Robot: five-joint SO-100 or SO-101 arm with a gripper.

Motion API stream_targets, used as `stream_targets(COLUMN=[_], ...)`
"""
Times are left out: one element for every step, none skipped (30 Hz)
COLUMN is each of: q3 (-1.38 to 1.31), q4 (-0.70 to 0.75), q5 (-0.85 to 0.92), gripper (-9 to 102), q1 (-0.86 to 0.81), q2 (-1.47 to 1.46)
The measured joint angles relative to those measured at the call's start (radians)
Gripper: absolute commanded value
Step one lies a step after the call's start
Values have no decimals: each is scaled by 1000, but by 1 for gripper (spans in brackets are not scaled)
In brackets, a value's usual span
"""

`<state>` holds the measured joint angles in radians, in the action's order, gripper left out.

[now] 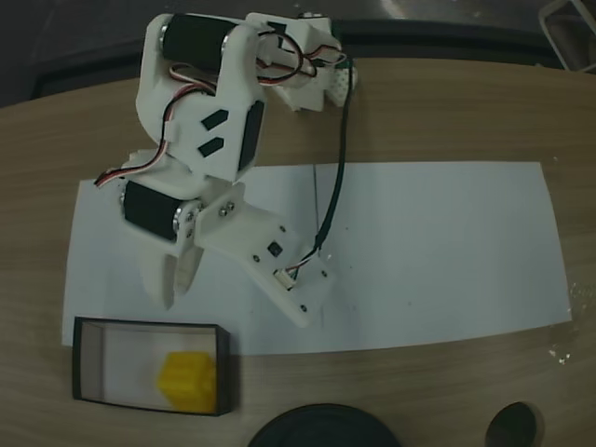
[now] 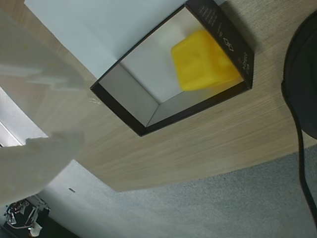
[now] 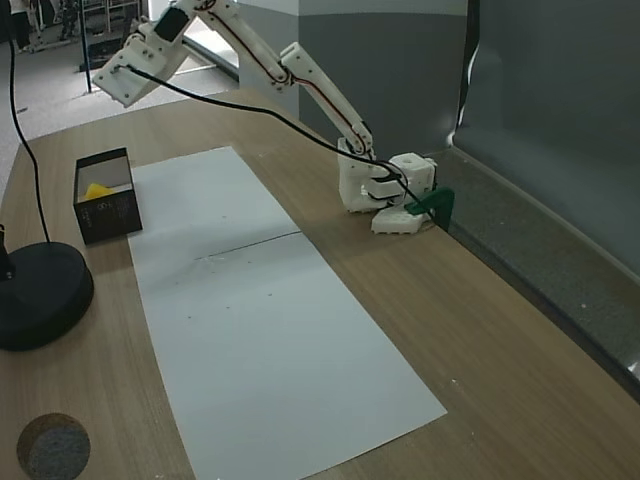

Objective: Grab a yellow square and put it in the box.

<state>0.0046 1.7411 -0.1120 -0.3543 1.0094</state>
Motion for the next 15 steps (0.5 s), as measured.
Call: stream_targets(q3=[58, 129, 195, 272, 356, 442, 528, 618, 706, 802, 882, 966, 1048, 1129, 1212], q4=[0, 0, 0, 0, 0, 0, 0, 0, 0, -2, -8, -17, -29, -48, -69], q5=[-3, -5, -6, -6, -6, -6, -6, -6, -6, -6, -5, -3, -2, 8, 21], gripper=[6, 6, 6, 6, 6, 6, 6, 6, 5, 5, 5, 5, 5, 5, 5], q1=[21, 49, 77, 104, 135, 170, 206, 247, 288, 325, 348, 368, 379, 385, 383], q2=[61, 133, 198, 270, 348, 431, 515, 604, 696, 798, 888, 980, 1072, 1163, 1252])
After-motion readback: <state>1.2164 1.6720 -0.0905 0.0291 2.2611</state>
